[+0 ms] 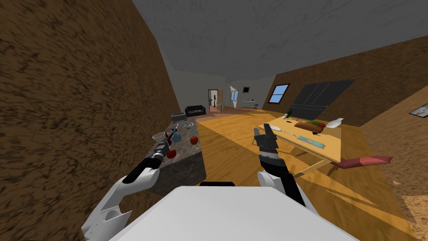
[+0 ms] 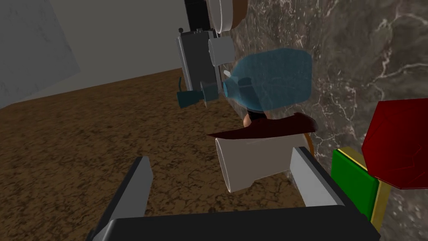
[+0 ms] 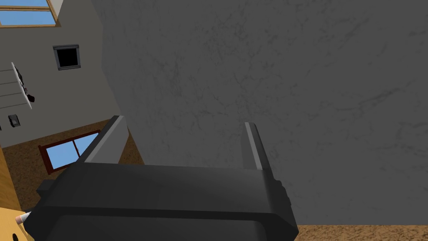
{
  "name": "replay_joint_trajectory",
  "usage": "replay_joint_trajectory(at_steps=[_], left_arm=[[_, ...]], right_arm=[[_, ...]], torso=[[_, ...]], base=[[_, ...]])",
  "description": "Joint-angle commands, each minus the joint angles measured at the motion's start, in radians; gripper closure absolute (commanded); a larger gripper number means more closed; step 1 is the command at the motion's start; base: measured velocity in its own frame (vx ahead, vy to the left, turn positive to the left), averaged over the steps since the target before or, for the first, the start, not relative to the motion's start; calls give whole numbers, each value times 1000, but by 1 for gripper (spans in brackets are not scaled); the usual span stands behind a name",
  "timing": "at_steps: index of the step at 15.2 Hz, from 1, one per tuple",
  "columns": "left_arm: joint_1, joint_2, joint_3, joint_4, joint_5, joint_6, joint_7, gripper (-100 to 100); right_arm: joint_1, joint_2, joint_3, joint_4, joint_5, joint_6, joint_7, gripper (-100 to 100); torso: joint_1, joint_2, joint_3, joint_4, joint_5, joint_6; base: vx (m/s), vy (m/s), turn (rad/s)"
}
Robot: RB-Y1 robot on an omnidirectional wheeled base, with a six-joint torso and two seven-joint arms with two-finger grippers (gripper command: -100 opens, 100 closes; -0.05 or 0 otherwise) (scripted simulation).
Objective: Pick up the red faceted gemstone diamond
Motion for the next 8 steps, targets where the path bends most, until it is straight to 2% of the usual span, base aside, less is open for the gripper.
replay_joint_trajectory(at_steps=[1,2,3,5,6,8], left_arm=[[-3,9,24,4,14,50,12,-100],[-3,9,24,4,14,71,12,-100],[-5,16,43,10,27,94,23,-100],[-5,16,43,10,27,121,23,-100],[-7,22,62,17,39,152,33,-100],[-7,22,62,17,39,170,33,-100]], right_arm=[[0,0,0,0,0,0,0,0],[0,0,0,0,0,0,0,0],[0,0,0,0,0,0,0,0],[0,0,0,0,0,0,0,0],[0,0,0,0,0,0,0,0],[0,0,0,0,0,0,0,0]], torso=[[0,0,0,0,0,0],[0,0,0,0,0,0],[1,0,0,0,0,0],[0,-1,0,0,0,0],[1,0,0,0,0,0],[1,0,0,0,0,0]], base=[[30,-37,-28],[33,-39,-36],[40,-55,-50],[33,-42,-17],[33,-36,-32],[27,-35,-19]])
